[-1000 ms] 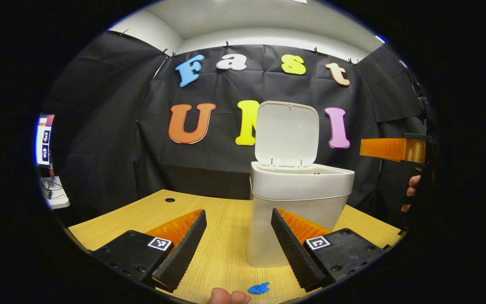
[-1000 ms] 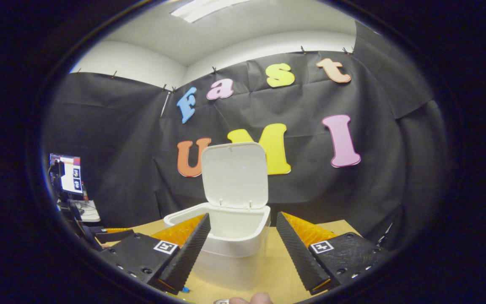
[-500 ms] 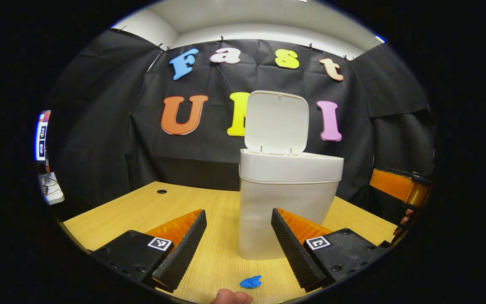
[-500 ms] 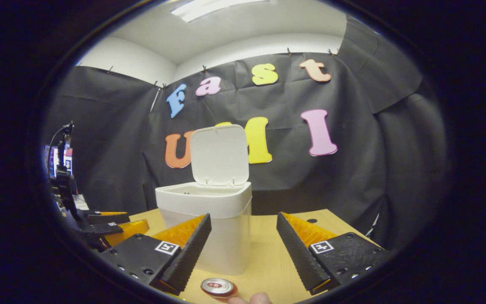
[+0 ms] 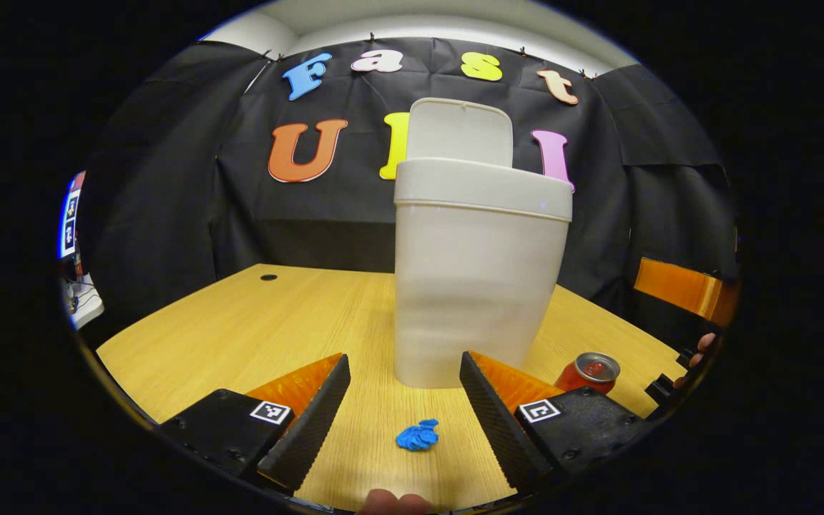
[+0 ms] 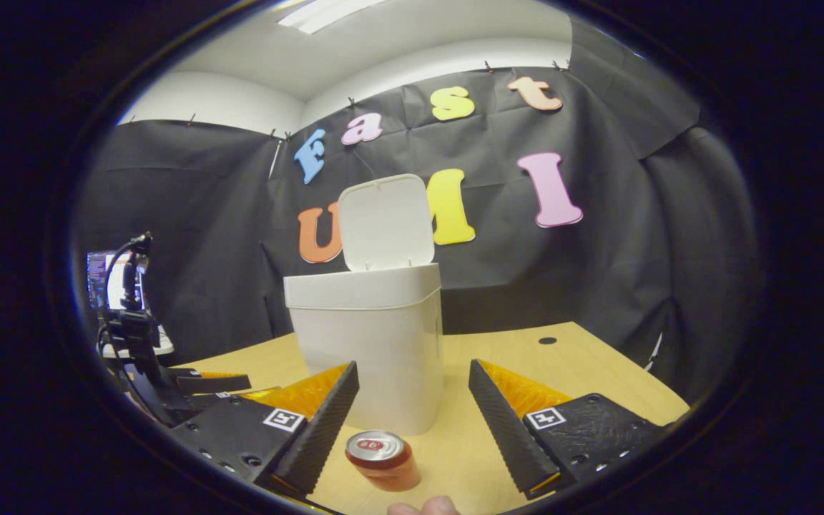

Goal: Press the lid of the desktop garbage bin to open it, pick up the crumpled paper on the desktop and throw it into the bin, then pick up the pop can on the desktop and drop it into the bin, and finally close the garbage bin lid.

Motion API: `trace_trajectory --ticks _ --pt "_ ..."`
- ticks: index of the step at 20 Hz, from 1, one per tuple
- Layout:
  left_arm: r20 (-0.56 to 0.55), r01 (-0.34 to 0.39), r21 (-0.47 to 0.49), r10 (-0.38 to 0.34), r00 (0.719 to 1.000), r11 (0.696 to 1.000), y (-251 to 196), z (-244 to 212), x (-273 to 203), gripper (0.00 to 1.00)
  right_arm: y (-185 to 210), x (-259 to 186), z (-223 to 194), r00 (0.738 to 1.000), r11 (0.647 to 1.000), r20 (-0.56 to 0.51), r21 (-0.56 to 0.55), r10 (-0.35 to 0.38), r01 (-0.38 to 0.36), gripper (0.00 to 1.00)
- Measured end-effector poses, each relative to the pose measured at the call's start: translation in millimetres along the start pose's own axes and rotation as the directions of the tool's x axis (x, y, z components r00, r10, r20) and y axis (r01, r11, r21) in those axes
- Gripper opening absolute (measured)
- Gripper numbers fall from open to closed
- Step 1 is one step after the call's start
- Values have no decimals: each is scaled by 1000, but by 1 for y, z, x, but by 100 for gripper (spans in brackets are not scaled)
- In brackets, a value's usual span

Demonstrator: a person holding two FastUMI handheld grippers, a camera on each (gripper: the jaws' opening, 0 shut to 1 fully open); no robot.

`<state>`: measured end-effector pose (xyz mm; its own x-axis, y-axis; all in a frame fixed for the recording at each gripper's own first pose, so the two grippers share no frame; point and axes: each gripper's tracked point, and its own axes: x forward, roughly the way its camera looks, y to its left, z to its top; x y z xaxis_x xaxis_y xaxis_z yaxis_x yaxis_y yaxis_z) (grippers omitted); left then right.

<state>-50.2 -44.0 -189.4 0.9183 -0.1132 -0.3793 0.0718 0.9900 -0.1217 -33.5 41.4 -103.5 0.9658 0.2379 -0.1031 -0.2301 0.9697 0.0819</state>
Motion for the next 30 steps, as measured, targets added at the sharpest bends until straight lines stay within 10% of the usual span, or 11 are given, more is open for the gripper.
trace_trajectory --ticks 15,30 --pt "-259 15 -14 -18 966 1000 -6 -91 13 99 -11 -19 -44 998 1000 -68 27 -5 7 96" --pt "-279 -47 37 56 959 998 22 -96 20 49 -10 -21 -45 998 1000 -58 29 -7 8 96"
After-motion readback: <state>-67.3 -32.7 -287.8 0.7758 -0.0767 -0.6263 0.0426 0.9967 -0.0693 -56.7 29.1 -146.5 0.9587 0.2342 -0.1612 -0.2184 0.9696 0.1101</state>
